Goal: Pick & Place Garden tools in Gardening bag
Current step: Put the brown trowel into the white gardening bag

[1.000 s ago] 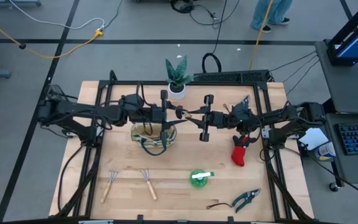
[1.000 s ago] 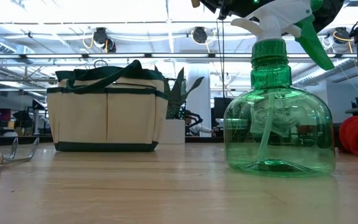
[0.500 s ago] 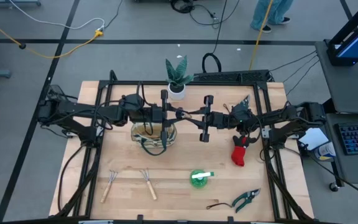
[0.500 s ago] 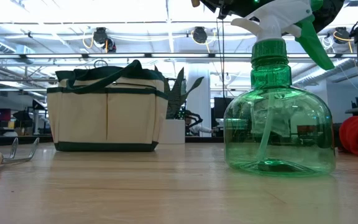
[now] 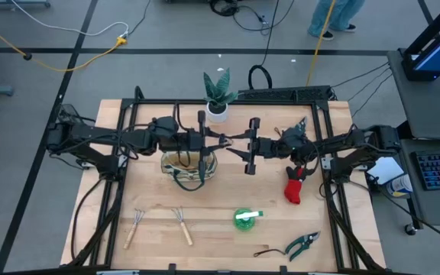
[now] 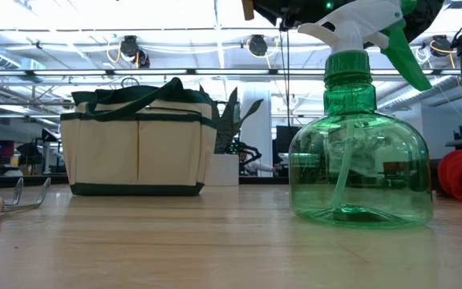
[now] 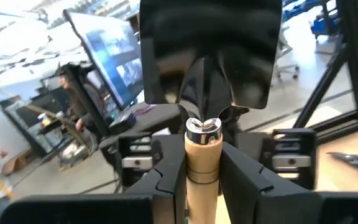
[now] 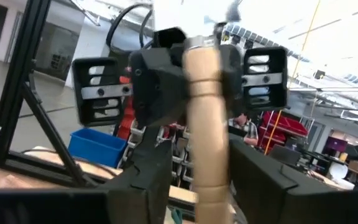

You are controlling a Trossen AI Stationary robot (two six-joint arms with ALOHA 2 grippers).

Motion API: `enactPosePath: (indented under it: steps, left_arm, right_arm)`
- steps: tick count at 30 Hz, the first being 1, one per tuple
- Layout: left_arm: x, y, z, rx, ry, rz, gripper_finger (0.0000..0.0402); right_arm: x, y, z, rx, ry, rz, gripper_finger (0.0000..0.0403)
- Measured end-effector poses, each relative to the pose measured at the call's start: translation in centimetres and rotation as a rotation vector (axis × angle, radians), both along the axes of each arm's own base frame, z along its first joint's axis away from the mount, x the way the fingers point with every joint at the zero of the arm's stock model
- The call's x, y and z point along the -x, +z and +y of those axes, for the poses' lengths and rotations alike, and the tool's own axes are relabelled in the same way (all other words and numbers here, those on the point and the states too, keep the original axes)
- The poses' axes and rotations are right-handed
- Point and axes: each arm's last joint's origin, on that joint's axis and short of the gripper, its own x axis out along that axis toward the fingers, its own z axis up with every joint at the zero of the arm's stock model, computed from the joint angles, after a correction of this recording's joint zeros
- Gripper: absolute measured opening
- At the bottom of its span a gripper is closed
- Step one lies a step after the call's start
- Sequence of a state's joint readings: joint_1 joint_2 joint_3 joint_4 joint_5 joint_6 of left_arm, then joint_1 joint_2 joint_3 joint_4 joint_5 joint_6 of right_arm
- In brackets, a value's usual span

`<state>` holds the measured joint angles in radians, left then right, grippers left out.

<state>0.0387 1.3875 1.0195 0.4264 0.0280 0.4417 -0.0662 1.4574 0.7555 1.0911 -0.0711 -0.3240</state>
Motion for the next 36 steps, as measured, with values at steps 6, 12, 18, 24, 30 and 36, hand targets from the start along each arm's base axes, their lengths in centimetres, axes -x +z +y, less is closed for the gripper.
enactPosePath:
  steps: [6,12,18,24,30,36]
  left_arm:
    - [0.0,-0.6,0.2,0.010,0.034,0.059,0.0079]
    - [0.0,-1.1,0.2,0.030,0.044,0.111,0.0079]
    - [0.1,-1.7,0.4,0.035,0.126,0.178,0.0082]
    - [0.5,-2.0,0.5,0.055,0.153,0.236,0.0084]
    - [1.4,-2.0,0.8,0.052,0.241,0.290,0.0084]
    - [2.4,-2.1,0.9,0.072,0.282,0.366,0.0085]
  right_arm:
    - [0.0,-0.1,-0.1,-0.007,-0.024,0.015,0.0186]
    - [-0.1,-0.4,-0.3,-0.024,-0.103,0.038,0.0194]
    - [-0.1,-0.7,-0.3,-0.024,-0.110,0.069,0.0194]
    - [-0.2,-1.1,-0.3,-0.023,-0.102,0.113,0.0194]
    - [-0.3,-1.3,-0.2,-0.029,-0.094,0.131,0.0194]
    - [-0.3,-1.3,-0.2,-0.030,-0.093,0.131,0.0194]
